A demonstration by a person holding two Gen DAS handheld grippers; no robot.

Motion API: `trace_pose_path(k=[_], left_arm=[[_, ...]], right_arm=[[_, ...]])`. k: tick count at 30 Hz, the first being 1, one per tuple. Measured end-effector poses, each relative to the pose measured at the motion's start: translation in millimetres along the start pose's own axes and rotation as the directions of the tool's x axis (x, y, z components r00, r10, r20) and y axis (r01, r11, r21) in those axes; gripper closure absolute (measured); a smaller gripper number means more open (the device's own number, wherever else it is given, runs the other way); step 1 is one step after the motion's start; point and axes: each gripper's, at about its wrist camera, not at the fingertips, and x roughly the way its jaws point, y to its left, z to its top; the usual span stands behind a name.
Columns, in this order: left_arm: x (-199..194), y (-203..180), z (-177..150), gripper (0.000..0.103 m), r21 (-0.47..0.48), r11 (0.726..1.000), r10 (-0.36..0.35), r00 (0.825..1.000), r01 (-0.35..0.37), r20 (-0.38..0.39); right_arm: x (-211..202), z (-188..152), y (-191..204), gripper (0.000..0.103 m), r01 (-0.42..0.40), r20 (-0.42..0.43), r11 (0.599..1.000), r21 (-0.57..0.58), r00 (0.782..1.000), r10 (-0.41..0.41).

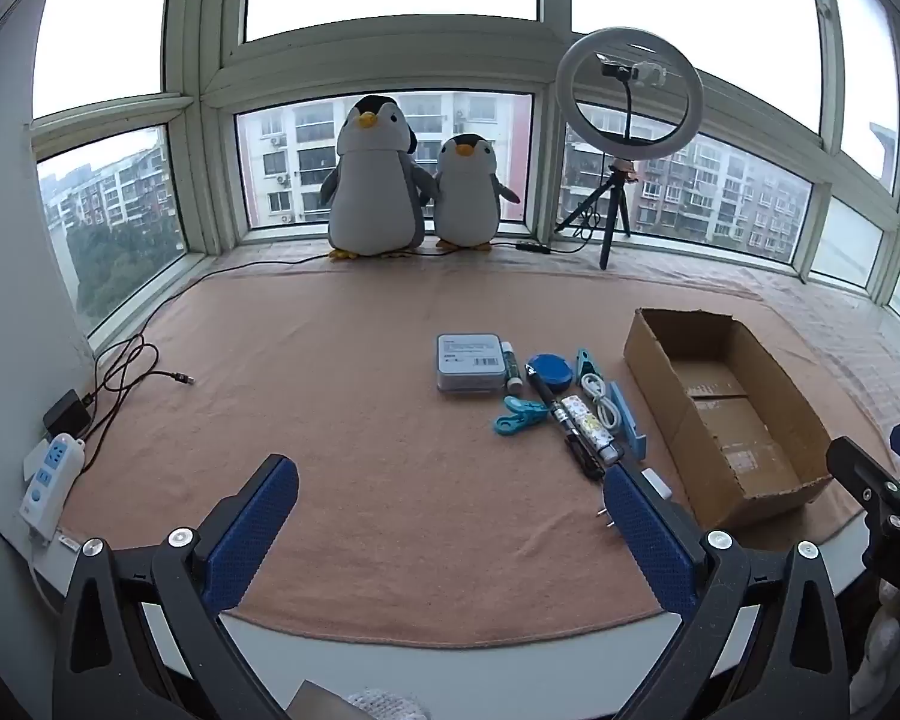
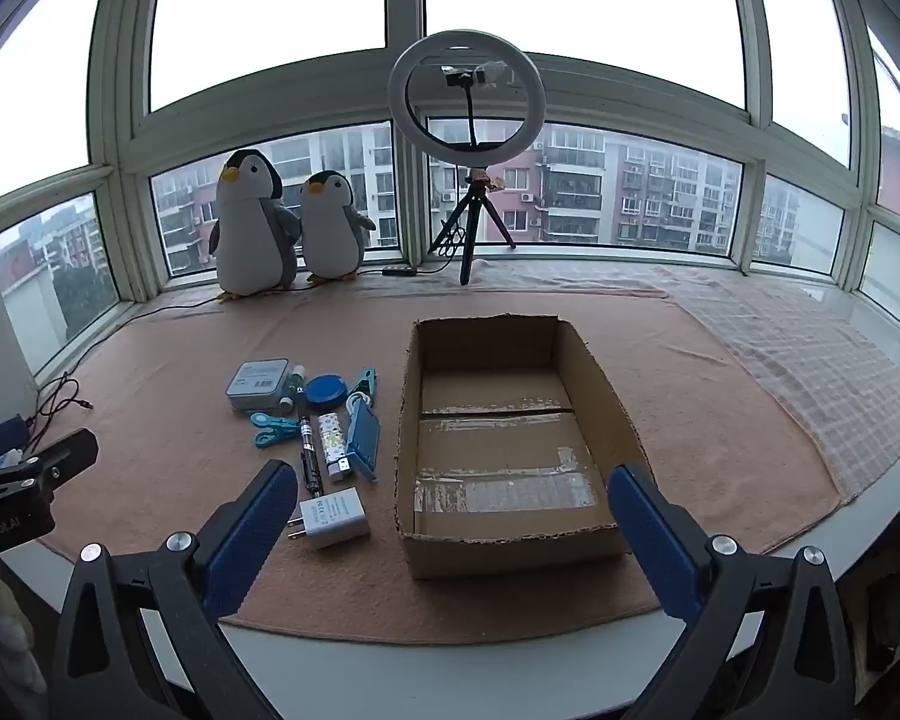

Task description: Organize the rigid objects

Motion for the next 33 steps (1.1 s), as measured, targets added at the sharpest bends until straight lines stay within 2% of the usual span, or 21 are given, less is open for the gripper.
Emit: trace_pose_path(k=[6,9,17,33], left_arm=[[-1,2,0,0.000,-0.012,1.000,0.006,1.000,-0.006,0.000],[2,14,-2,0.000,-0.033,0.999,-0.005,1.000,0.005,-0.003],[3,7,-4,0.000,-0.022,0.999,0.023,1.000,-0.023,0.008],[3,10,-4,0.000,-0.026,1.000,0.018,1.000,-0.017,0.004]], right_arm=[[0,-1,-6,0.001,0.008,-0.004,1.000,-0.004,1.000,-0.008],[-1,2,7,0.001,0.009,-0.004,1.000,-0.016,1.000,-0.009],[-3,0,10,0.001,0.000,0.016,0.999,-0.036,1.000,0.001],[0,-1,14,0.001,-0.005,0.009,0.999,-0.045,1.000,0.005]])
